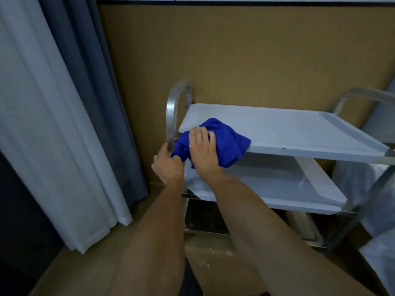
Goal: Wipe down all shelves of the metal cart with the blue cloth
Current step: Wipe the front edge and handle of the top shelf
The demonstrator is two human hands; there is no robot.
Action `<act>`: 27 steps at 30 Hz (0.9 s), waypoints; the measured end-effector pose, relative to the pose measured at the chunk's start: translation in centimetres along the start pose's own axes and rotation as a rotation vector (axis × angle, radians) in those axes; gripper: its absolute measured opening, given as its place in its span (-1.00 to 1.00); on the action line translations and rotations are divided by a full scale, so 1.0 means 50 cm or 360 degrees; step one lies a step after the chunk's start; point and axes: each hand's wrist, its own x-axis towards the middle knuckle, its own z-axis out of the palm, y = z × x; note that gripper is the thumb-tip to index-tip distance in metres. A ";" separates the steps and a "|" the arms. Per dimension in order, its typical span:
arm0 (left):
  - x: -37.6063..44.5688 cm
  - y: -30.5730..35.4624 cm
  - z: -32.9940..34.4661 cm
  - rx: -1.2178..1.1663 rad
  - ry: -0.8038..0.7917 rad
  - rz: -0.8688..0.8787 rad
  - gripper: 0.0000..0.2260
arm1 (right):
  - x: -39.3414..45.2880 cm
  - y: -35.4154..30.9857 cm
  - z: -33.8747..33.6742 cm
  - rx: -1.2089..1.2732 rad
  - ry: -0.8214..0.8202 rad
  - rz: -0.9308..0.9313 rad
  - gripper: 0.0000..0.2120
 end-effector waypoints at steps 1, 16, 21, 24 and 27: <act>0.002 -0.005 -0.011 -0.0051 -0.0051 0.0014 -0.55 | 0.010 -0.023 -0.010 0.0051 0.0007 -0.0031 -0.41; -0.098 0.009 -0.017 -0.1078 -0.1082 -0.0794 -0.63 | -0.176 0.033 0.038 0.0651 -0.0039 -0.0267 -0.20; -0.134 -0.002 -0.004 -0.0879 -0.1407 -0.1076 -0.48 | -0.260 0.105 0.078 0.1134 -0.0308 0.0074 -0.45; -0.177 -0.005 0.016 -0.0774 -0.1569 -0.1105 -0.44 | -0.277 0.140 0.071 0.1330 -0.0424 0.0235 -0.62; -0.225 -0.007 0.044 -0.0622 -0.1569 -0.1087 -0.52 | -0.270 0.170 0.054 0.1818 -0.0761 0.0527 -0.79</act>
